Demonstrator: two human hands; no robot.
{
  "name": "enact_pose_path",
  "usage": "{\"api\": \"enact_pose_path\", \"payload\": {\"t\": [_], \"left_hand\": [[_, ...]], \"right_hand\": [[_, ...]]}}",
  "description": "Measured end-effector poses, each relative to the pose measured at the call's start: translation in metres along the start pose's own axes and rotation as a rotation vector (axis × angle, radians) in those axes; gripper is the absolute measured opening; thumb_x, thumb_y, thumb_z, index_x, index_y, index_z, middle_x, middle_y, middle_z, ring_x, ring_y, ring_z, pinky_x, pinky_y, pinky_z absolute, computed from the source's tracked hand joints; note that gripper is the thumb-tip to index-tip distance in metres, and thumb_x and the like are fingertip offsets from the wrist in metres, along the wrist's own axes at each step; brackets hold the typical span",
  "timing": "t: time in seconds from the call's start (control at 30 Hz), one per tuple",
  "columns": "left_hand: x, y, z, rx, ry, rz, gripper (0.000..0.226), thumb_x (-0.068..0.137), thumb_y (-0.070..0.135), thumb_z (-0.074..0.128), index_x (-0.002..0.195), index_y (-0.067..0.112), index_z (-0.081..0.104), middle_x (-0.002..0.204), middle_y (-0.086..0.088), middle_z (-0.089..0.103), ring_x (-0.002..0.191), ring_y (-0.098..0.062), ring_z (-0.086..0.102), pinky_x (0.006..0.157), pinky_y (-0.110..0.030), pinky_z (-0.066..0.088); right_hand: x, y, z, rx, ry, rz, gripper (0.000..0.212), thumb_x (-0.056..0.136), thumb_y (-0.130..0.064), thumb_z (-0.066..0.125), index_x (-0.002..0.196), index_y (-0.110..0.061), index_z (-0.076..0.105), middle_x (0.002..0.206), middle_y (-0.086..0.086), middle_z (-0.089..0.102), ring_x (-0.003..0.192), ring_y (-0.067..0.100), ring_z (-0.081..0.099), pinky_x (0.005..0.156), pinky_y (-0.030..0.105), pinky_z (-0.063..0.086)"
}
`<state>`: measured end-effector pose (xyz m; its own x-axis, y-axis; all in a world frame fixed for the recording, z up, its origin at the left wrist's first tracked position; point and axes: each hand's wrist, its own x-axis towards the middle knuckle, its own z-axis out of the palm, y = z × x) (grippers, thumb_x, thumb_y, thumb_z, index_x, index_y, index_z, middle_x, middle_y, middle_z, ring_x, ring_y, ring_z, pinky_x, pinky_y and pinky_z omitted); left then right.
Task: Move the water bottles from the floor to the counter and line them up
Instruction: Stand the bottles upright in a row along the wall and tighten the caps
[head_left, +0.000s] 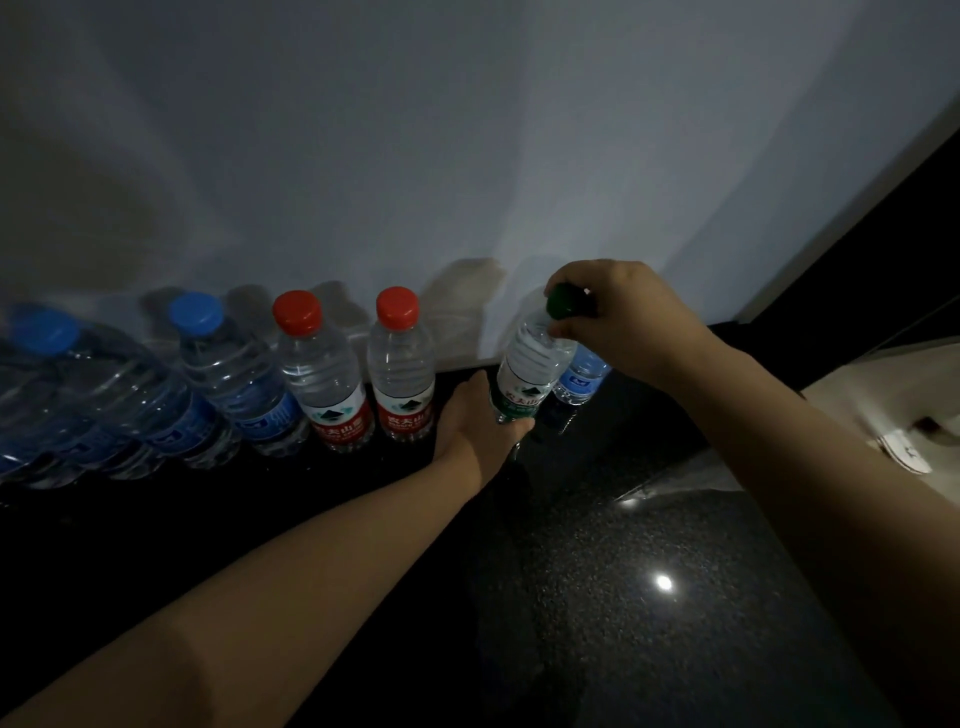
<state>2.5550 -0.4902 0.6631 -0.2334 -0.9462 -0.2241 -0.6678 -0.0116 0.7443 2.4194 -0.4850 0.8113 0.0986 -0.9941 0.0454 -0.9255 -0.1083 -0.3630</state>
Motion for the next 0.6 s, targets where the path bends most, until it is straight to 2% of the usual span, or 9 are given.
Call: {"api": "enact_pose_path", "payload": {"t": [0.13, 0.27, 0.4, 0.6], "left_hand": [[0.002, 0.009, 0.005, -0.106, 0.081, 0.017, 0.045, 0.077, 0.028, 0.078, 0.115, 0.017, 0.056, 0.118, 0.001, 0.062, 0.110, -0.015, 0.059, 0.098, -0.031, 0.048], [0.001, 0.009, 0.008, -0.107, 0.116, 0.023, 0.034, 0.080, 0.033, 0.074, 0.108, 0.018, 0.061, 0.110, 0.001, 0.066, 0.102, -0.017, 0.062, 0.094, -0.037, 0.051], [-0.004, 0.003, 0.010, -0.085, 0.160, 0.014, 0.032, 0.080, 0.038, 0.071, 0.106, 0.023, 0.062, 0.108, 0.003, 0.066, 0.100, -0.016, 0.063, 0.090, -0.038, 0.052], [-0.010, -0.003, 0.008, -0.126, 0.242, -0.081, 0.034, 0.077, 0.040, 0.074, 0.102, 0.021, 0.063, 0.104, 0.003, 0.067, 0.096, -0.016, 0.064, 0.087, -0.038, 0.054]], "right_hand": [[0.001, 0.002, 0.000, 0.013, -0.004, -0.017, 0.030, 0.085, -0.016, 0.070, 0.114, -0.009, 0.063, 0.110, 0.010, 0.067, 0.100, 0.025, 0.060, 0.089, 0.044, 0.051], [0.001, 0.003, 0.002, 0.021, -0.004, -0.042, 0.029, 0.086, -0.014, 0.069, 0.114, -0.009, 0.062, 0.110, 0.010, 0.066, 0.100, 0.026, 0.060, 0.088, 0.044, 0.050], [-0.002, 0.001, 0.008, 0.006, 0.017, -0.082, 0.030, 0.088, -0.014, 0.067, 0.116, -0.010, 0.060, 0.111, 0.009, 0.065, 0.097, 0.026, 0.059, 0.084, 0.043, 0.049], [0.001, -0.006, 0.014, 0.006, 0.012, -0.106, 0.030, 0.088, -0.015, 0.066, 0.117, -0.014, 0.059, 0.110, 0.005, 0.063, 0.093, 0.021, 0.057, 0.079, 0.034, 0.047]]}}
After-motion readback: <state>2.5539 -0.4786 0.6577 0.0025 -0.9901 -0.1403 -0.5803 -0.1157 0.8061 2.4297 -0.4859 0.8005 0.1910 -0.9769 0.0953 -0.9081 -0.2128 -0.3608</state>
